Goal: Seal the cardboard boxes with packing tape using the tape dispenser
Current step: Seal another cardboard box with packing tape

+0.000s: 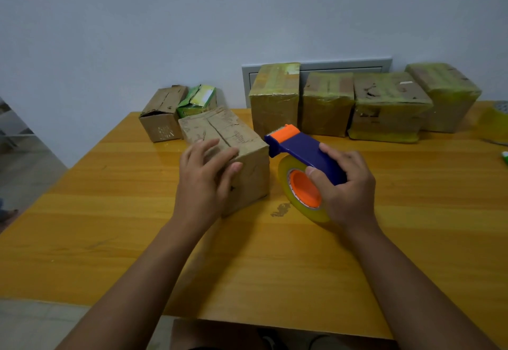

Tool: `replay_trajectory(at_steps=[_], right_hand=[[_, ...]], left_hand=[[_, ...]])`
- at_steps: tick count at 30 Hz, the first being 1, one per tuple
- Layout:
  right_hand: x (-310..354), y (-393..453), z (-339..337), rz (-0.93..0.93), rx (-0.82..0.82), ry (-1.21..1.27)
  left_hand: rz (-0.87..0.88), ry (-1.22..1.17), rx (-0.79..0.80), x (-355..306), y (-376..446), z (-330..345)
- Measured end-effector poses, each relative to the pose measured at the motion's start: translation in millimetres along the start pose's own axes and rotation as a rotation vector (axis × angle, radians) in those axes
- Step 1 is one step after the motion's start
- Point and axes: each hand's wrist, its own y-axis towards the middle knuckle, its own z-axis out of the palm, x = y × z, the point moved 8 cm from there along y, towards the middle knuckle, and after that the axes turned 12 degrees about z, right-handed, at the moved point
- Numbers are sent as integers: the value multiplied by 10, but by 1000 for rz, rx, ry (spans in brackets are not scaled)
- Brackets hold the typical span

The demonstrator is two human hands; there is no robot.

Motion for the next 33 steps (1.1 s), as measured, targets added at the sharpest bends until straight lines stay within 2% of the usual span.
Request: replay_trajectory(at_steps=[4, 7, 12, 18, 26, 29, 33], right_hand=[[-2, -2, 2, 3, -5, 4], [8, -10, 15, 6, 4, 8], [20, -11, -2, 11, -11, 16], [31, -13, 3, 15, 0, 28], [22, -12, 3, 15, 7, 30], [24, -15, -5, 26, -6, 39], [10, -23, -44, 46, -39, 71]], left_hand=[[34, 38, 44, 18, -102, 5], [-64, -33, 68, 72, -130, 14], [-96, -99, -22, 87, -147, -34], [-121, -206, -8, 163, -198, -46], [-135, -165, -21, 157, -138, -28], [-98, -124, -40, 104, -130, -27], [-39, -183, -30, 135, -148, -28]])
